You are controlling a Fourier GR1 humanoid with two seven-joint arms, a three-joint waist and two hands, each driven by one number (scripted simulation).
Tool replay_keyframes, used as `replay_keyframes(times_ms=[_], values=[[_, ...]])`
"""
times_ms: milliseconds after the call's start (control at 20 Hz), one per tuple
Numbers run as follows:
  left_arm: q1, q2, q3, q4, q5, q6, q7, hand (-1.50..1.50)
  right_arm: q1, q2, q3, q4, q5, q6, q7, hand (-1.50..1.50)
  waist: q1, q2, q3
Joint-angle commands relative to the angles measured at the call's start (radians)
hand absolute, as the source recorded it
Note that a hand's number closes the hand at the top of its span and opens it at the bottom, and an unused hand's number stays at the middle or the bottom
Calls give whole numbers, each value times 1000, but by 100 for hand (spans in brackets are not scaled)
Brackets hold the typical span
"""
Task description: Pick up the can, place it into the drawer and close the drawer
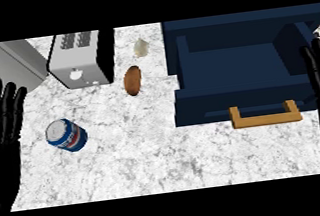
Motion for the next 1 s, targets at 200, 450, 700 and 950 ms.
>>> replay_keyframes(times_ms=[200,450,700,950], values=[[1,172,154,94,441,-363,-88,-150,41,-4,5,-17,-31,24,43,-150,1,10,4],[52,331,218,253,467,-445,92,-150,135,30,-40,4,29,-97,237,-150,-10,11,5],[90,411,320,297,605,-569,115,-150,229,-4,-94,-104,-32,-55,288,-150,-3,8,6],[80,416,362,224,673,-579,219,-150,273,-5,-162,-32,-92,30,166,-150,1,8,7]])
